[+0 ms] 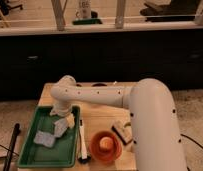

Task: Place towel in tray

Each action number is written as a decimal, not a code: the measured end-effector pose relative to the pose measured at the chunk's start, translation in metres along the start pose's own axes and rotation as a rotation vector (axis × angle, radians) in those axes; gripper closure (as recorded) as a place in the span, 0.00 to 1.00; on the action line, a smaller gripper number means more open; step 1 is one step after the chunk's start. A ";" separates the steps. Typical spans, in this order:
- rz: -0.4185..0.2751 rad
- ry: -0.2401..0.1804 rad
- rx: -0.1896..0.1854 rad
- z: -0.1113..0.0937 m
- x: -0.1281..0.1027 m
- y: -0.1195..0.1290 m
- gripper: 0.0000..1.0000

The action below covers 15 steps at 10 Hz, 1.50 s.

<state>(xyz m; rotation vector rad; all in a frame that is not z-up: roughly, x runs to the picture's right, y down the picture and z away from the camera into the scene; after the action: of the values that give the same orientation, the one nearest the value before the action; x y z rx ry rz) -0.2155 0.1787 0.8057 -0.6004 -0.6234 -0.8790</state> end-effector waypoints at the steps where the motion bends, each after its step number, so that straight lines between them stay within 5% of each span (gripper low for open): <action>1: 0.000 -0.001 0.001 0.000 0.000 0.002 0.20; 15: 0.004 -0.016 0.028 0.000 0.002 0.008 0.20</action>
<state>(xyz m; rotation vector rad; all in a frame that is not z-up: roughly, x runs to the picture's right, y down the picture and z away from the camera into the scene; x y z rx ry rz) -0.2081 0.1813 0.8055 -0.5842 -0.6480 -0.8610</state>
